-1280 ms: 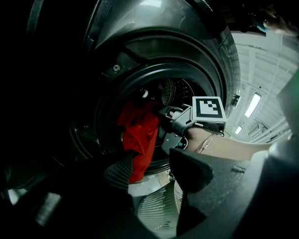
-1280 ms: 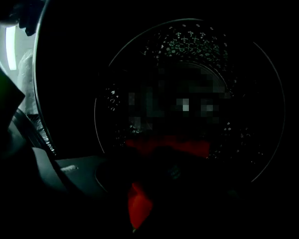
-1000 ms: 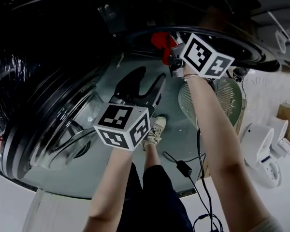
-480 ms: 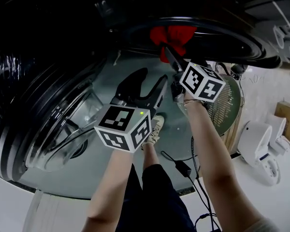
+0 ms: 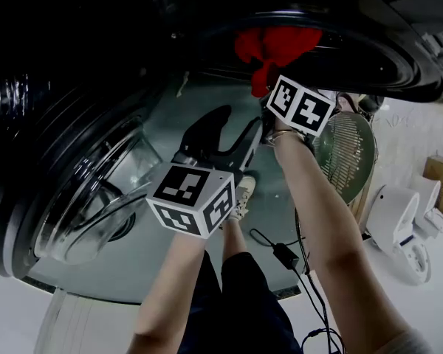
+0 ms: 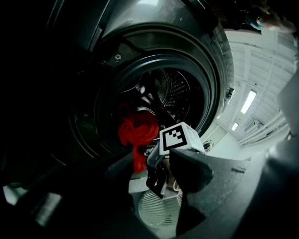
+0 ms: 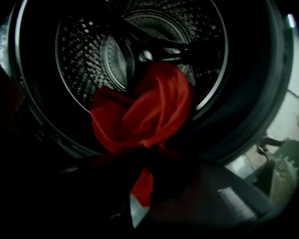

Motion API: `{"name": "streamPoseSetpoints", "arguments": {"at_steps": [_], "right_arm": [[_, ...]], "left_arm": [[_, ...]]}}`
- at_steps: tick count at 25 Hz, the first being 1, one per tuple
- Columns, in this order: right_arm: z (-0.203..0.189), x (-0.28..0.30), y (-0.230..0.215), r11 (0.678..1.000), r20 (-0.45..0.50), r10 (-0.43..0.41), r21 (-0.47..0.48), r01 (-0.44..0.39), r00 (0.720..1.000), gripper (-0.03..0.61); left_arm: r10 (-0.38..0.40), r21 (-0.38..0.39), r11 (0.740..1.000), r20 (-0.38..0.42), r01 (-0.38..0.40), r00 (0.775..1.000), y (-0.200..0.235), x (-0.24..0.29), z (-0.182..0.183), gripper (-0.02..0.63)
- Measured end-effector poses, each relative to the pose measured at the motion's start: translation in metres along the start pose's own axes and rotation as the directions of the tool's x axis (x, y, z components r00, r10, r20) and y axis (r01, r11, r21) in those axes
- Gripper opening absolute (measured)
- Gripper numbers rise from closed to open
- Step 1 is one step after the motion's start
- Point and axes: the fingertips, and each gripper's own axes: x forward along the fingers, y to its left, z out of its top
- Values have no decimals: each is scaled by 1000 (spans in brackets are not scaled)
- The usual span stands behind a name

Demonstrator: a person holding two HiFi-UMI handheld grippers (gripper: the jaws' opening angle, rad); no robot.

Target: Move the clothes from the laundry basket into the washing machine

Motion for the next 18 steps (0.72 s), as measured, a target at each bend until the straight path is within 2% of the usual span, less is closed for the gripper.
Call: {"name": "streamPoseSetpoints", "arguments": {"at_steps": [2,4,8,11,12,13,14,15,18], "right_arm": [[28,-4,23,993,91,117,-23,-115,989,54],[60,-9,40,981,181,194,-34,-191,964,54],[117,-18,61,957,311,284,-36,-288,907,55],[143,-25,68,942,374,326,-49,-332,868,56],[146,-24,70,936,377,341,-51,-348,861,88],[146,-21,72,931,364,355,-52,-362,861,183],[144,-17,74,929,339,363,-53,-367,868,306],[139,-13,74,931,309,360,-57,-361,880,386],[125,-10,65,946,260,320,-43,-320,911,449]], "left_arm": [[0,0,1000,7,0,1000,1,1,3,230],[-1,-2,1000,9,1,1000,0,1,4,228],[-2,2,1000,18,1,1000,-3,2,9,228],[0,-4,1000,24,0,1000,-4,1,11,226],[1,-6,1000,26,-1,1000,-5,1,12,227],[1,-8,1000,26,-1,1000,-6,1,12,227],[0,-7,1000,26,0,1000,-7,2,12,227],[-2,-4,1000,25,2,1000,-8,3,13,226],[-8,5,1000,21,8,1000,-12,5,15,227]]}}
